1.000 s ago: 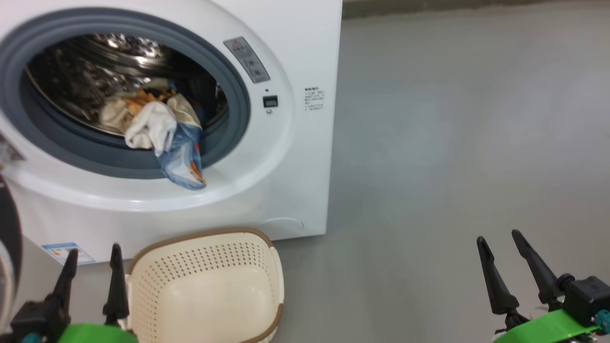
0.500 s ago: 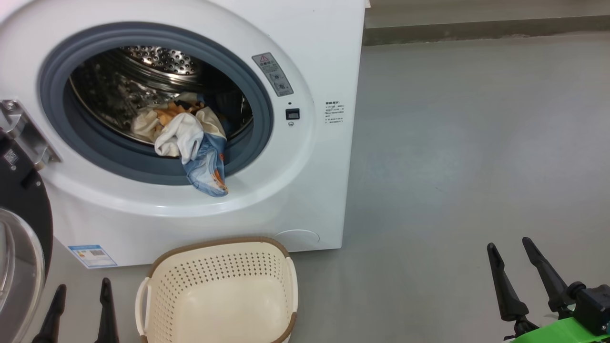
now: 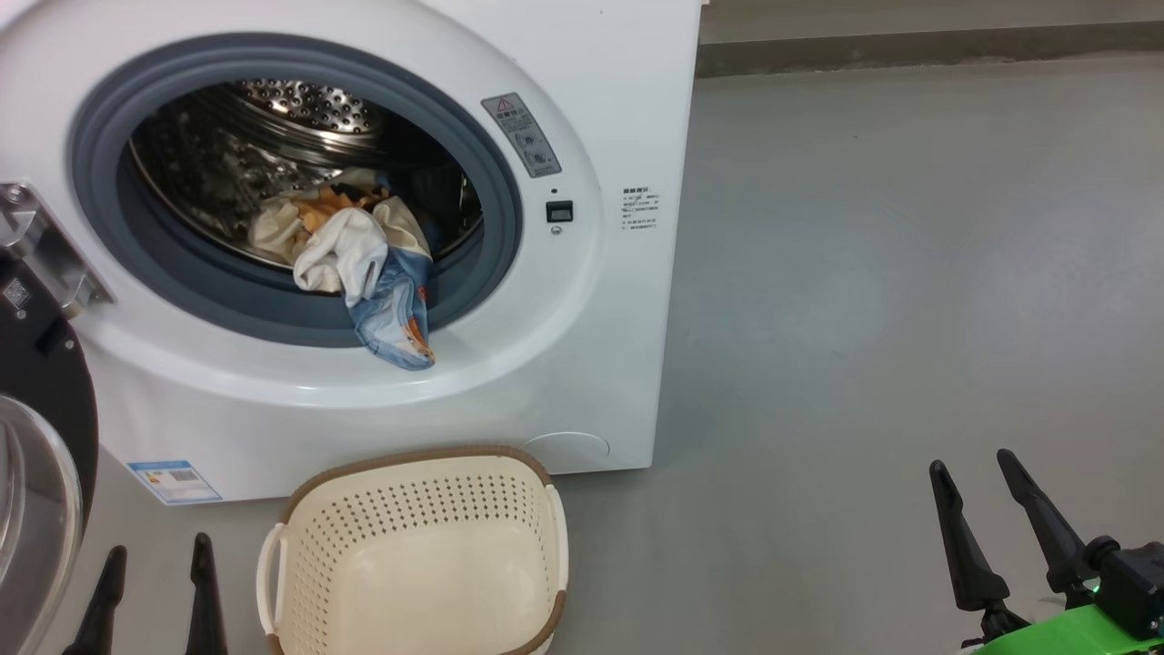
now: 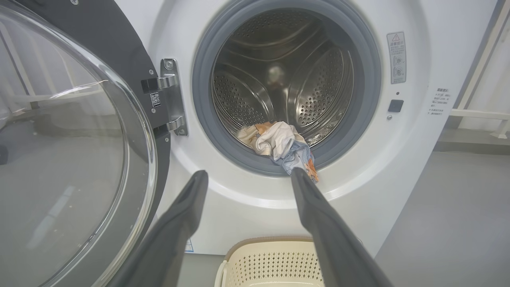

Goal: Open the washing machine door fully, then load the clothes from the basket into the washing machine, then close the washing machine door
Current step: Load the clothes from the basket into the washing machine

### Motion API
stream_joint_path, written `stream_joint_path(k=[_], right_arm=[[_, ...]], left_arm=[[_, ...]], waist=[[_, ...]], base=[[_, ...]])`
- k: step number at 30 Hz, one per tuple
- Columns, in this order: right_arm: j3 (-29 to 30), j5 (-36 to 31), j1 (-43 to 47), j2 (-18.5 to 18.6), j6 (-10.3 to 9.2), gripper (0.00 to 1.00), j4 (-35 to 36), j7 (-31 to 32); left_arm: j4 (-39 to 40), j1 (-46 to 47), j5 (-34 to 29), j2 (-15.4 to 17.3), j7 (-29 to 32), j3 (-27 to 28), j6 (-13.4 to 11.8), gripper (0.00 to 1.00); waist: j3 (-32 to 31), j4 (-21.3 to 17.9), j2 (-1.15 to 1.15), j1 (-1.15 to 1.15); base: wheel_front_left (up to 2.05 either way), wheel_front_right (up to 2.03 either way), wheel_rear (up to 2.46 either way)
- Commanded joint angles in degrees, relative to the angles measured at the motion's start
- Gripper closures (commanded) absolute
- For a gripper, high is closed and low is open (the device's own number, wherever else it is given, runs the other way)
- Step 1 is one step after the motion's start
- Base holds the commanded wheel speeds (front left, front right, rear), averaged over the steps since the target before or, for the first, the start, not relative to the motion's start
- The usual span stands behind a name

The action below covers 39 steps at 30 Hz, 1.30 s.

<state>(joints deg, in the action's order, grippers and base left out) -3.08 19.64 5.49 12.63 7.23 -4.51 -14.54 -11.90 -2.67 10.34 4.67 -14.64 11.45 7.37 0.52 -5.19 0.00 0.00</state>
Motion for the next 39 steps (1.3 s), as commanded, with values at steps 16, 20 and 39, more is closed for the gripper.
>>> stream_joint_path(k=[16,20,39], right_arm=[[-0.73,-0.58,-3.62,0.29,0.25,0.00,2.44,-0.46],[-1.15,-0.79,-5.93,-0.43,0.25,0.00,2.77,-0.46],[-5.78,-0.28,-16.09,-3.38,0.25,0.00,1.85,-0.46]], left_arm=[[-3.23,7.14,1.35,1.52,-0.36,-1.88,0.12,0.00],[-8.15,13.86,2.59,2.77,-0.36,-4.15,0.12,0.00],[-30.74,41.16,4.42,10.14,-0.36,-9.07,0.12,0.00]], waist=[[6.10,-1.09,0.00,0.00],[10.98,-2.17,0.00,0.00],[25.18,-10.27,0.00,0.00]], base=[[0.00,0.00,0.00],[0.00,0.00,0.00],[0.00,0.00,0.00]])
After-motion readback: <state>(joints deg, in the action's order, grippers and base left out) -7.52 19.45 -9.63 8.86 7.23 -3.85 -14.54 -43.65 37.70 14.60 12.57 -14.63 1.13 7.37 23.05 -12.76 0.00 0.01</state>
